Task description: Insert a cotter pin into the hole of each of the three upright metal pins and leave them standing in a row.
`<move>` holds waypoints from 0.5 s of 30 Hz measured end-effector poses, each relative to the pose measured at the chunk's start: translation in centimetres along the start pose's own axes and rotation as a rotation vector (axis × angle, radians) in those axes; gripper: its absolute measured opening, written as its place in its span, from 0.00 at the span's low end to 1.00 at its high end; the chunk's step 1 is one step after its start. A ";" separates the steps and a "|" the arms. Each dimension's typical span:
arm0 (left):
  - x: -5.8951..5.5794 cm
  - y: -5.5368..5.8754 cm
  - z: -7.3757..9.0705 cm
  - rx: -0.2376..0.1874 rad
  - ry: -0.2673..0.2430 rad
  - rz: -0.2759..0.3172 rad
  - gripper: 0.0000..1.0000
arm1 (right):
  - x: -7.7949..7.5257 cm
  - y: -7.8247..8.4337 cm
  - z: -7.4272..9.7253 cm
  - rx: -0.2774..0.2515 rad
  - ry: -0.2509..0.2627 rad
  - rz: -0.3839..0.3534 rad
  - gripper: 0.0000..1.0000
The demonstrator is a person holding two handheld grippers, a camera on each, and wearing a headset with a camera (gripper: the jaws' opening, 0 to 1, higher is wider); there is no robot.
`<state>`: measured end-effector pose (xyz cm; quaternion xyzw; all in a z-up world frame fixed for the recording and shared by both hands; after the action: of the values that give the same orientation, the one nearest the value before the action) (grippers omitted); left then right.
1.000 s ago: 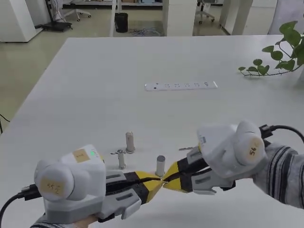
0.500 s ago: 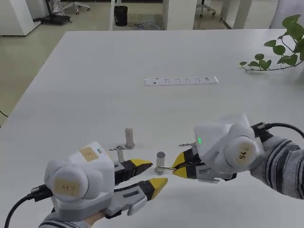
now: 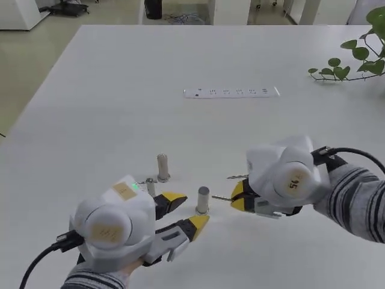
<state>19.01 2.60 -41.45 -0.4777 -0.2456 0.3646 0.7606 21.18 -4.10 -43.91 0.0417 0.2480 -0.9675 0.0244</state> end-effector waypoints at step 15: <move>1.0 1.0 -3.5 0.053 -0.058 0.012 0.27 | -1.2 0.9 -1.1 0.065 0.002 0.022 0.00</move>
<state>21.80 1.74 -43.82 -0.4480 -0.2548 0.3890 0.7636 22.47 -4.28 -45.18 0.0464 0.2160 -0.9747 0.0335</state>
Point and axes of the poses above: the centre of the closed fingertips' face, and the gripper's own axes: z roughly backward along the fingers, x roughly to its left, y roughly out of its underside, the point moved 1 cm from there along z, roughly backward along the fingers, and after that the axes turned 13 degrees about -y, right-handed, at the moved point
